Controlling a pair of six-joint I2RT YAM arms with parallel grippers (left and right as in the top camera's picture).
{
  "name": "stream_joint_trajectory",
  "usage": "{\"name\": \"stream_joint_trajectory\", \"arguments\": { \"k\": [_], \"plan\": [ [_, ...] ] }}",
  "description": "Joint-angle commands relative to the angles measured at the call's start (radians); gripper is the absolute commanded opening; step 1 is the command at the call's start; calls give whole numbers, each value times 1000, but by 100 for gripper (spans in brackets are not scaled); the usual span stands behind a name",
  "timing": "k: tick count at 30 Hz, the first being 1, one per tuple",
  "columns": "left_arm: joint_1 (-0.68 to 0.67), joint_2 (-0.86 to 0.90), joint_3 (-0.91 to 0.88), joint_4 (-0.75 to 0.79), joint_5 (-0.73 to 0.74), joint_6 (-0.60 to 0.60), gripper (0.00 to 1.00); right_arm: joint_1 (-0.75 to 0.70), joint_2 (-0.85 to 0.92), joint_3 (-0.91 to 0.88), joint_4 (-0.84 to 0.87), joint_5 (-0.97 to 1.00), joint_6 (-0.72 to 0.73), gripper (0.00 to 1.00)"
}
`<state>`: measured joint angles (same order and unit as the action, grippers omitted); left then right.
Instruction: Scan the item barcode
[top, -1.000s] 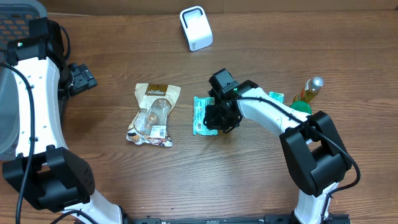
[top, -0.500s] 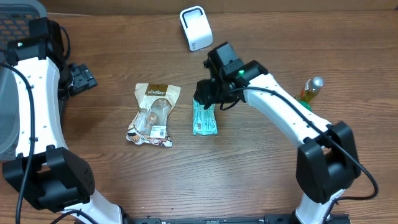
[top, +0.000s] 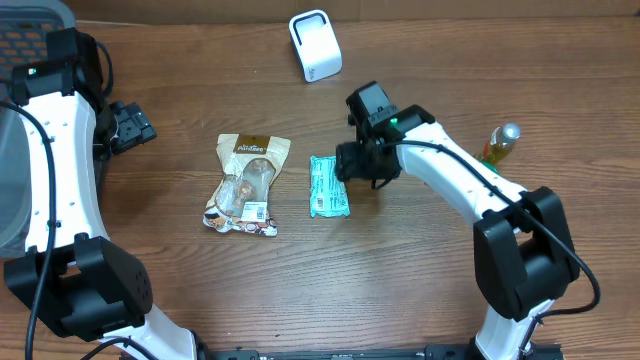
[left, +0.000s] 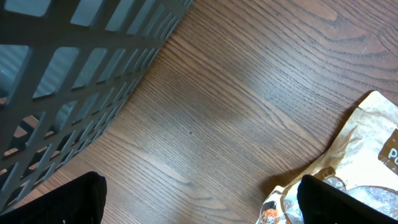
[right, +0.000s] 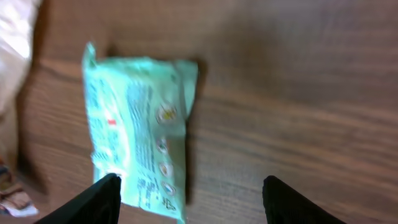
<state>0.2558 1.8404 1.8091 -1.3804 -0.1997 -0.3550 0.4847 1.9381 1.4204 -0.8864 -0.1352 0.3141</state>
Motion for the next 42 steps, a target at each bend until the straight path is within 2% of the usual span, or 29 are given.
{"name": "stream_joint_trajectory", "arguments": {
  "k": [1, 11, 28, 38, 40, 42],
  "plan": [
    [-2, 10, 18, 1, -13, 19, 99, 7, 4, -47, 11, -75, 7, 70],
    [-3, 10, 18, 1, -13, 19, 100, 57, 4, -125, 100, -206, 51, 76],
    [-1, 10, 17, 1, -13, 19, 100, 214, 3, -121, 183, -204, 52, 81],
    [-2, 10, 17, 1, -13, 19, 99, 71, -35, 71, -34, -195, -1, 83],
    [-2, 10, 18, 1, -13, 19, 100, 25, -35, 78, -46, -196, 0, 87],
    [-2, 10, 17, 1, -13, 19, 99, -20, -30, 78, -60, -196, 0, 100]
  ]
}}
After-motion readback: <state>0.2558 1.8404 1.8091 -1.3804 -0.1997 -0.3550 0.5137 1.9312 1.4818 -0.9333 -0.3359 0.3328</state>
